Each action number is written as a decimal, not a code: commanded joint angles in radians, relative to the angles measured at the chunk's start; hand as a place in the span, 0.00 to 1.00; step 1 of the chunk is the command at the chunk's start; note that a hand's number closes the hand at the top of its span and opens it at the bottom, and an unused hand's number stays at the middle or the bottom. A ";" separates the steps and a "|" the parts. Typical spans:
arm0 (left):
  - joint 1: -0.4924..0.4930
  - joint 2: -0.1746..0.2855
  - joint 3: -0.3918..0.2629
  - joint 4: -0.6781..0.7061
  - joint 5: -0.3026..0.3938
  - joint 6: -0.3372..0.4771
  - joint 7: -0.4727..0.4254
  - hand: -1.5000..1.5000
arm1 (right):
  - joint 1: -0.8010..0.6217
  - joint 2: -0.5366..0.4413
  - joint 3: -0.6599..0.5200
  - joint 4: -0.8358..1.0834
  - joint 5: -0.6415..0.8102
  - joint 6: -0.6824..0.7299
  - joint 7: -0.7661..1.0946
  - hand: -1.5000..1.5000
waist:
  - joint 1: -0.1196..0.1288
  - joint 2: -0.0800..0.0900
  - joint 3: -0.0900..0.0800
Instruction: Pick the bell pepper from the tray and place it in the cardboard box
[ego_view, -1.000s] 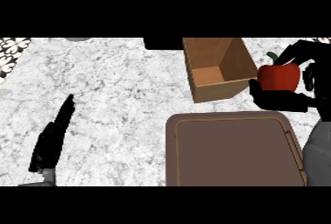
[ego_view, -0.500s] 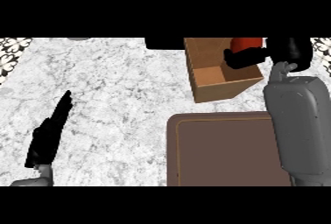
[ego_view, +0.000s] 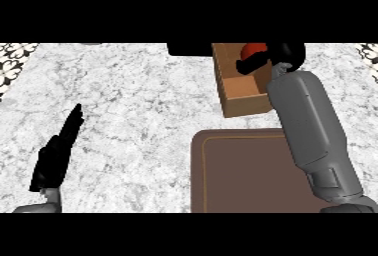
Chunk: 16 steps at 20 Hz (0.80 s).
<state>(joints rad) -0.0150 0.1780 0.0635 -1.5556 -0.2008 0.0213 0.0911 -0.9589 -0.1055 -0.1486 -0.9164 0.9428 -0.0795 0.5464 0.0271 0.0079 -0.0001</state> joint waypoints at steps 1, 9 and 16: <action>-0.034 -0.012 0.001 0.033 -0.011 0.013 0.003 0.50 | -0.033 -0.007 -0.062 0.182 -0.037 -0.097 -0.084 0.00 | -0.005 0.000 0.000; 0.062 -0.016 -0.021 -0.045 -0.019 0.000 -0.016 0.50 | -0.122 -0.003 -0.164 0.342 -0.115 -0.287 -0.212 0.00 | 0.010 0.000 0.001; -0.009 -0.039 -0.017 0.002 -0.038 0.037 0.017 0.50 | -0.101 -0.022 -0.316 0.249 -0.282 -0.481 -0.370 0.00 | -0.007 0.003 0.002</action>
<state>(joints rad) -0.0151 0.1611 0.0557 -1.5670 -0.2173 0.0282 0.1078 -1.0593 -0.1006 -0.3832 -0.6385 0.7567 -0.5047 0.2616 0.0269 0.0093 0.0013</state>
